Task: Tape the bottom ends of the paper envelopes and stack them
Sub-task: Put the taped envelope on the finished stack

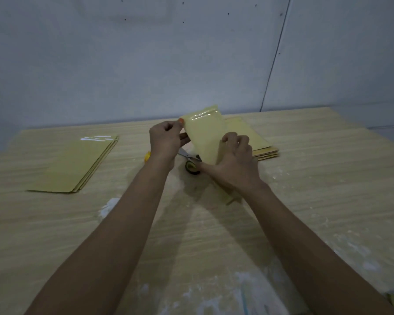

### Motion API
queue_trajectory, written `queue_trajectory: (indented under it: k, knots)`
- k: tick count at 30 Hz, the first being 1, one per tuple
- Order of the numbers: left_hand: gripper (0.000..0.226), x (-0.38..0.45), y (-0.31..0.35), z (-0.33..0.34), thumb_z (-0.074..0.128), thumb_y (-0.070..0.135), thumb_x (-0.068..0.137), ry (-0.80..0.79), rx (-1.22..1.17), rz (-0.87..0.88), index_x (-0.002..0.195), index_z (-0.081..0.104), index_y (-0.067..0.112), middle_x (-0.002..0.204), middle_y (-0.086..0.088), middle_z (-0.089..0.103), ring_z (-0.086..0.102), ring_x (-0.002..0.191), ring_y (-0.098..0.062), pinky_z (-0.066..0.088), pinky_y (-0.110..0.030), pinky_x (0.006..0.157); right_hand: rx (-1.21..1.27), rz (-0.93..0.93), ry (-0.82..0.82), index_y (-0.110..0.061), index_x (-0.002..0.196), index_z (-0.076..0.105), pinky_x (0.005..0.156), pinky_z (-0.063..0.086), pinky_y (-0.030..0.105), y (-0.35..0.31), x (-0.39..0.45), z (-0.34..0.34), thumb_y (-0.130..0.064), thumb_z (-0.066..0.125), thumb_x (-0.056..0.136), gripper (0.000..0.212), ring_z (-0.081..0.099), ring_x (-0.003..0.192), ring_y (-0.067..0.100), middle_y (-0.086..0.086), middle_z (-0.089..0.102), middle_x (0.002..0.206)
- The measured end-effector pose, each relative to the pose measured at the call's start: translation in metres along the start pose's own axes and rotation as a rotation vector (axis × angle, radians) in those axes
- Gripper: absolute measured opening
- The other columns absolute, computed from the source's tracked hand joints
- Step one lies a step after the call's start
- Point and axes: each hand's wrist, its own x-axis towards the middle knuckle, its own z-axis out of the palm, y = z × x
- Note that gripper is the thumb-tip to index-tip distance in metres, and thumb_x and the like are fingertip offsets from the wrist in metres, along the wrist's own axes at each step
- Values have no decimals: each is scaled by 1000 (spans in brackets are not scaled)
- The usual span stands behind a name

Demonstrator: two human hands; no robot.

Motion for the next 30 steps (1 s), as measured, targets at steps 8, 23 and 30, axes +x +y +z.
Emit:
queue_trajectory:
  k: [8, 23, 30]
  knots:
    - [17, -2, -28, 26, 56, 22, 100, -87, 437, 158, 112, 63, 11, 117, -7, 64, 70, 81, -12, 57, -27, 73, -133, 210, 35, -18, 133, 36, 96, 36, 53, 41, 56, -10, -75, 63, 65, 94, 38, 123, 37, 13, 38, 135]
    - [22, -2, -74, 18, 61, 32, 96, -349, 1196, 445, 115, 67, 23, 125, -1, 57, 53, 116, -23, 39, -42, 94, -186, 357, -198, -11, 151, 14, 109, 16, 72, 62, 144, 8, -71, 68, 70, 115, 25, 139, 44, 23, 28, 152]
    - [22, -2, -76, 16, 62, 32, 95, -343, 1135, 488, 111, 69, 20, 125, -3, 58, 54, 118, -22, 43, -46, 98, -171, 314, -167, -11, 153, 15, 107, 7, 77, 62, 142, 12, -81, 59, 69, 117, 20, 142, 45, 22, 24, 155]
